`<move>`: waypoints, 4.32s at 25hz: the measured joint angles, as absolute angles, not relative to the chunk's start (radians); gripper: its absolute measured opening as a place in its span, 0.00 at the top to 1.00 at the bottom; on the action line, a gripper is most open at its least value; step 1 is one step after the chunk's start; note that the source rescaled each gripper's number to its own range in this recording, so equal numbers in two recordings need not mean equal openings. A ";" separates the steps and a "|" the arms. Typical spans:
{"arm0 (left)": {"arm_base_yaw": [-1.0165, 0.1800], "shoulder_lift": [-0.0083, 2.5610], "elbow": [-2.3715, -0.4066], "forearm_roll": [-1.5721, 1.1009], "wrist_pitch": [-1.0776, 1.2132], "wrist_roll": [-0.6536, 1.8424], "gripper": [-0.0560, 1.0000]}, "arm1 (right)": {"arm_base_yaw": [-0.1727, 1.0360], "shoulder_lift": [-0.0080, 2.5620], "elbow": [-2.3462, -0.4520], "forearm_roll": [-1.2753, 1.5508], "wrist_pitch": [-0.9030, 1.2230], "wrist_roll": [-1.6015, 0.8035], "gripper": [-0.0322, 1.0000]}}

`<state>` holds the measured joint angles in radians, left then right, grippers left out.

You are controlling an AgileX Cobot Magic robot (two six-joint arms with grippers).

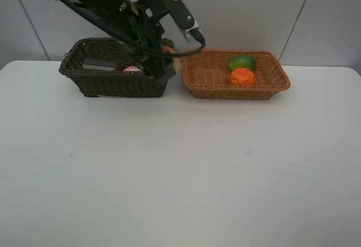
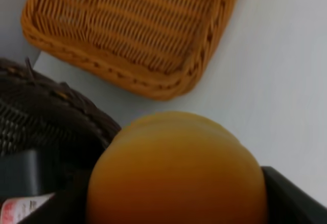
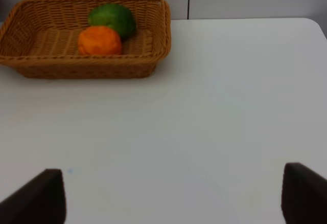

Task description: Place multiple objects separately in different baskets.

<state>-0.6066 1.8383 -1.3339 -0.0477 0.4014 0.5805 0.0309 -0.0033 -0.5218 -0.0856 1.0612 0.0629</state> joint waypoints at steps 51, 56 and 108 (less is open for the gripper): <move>-0.652 2.467 -2.162 -0.051 0.414 0.324 0.00 | 0.031 -0.003 -0.522 -0.086 1.061 0.063 0.06; -0.660 2.467 -2.162 -0.051 0.413 0.324 0.00 | 0.031 -0.003 -0.522 -0.086 1.061 0.063 0.06; -0.509 1.428 -1.304 0.188 0.958 -0.097 0.00 | 0.031 -0.003 -0.522 -0.086 1.061 0.063 0.06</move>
<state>-0.5089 1.4277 -1.3044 0.1883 0.9581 -0.0970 0.0309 -0.0033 -0.5218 -0.0856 1.0612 0.0629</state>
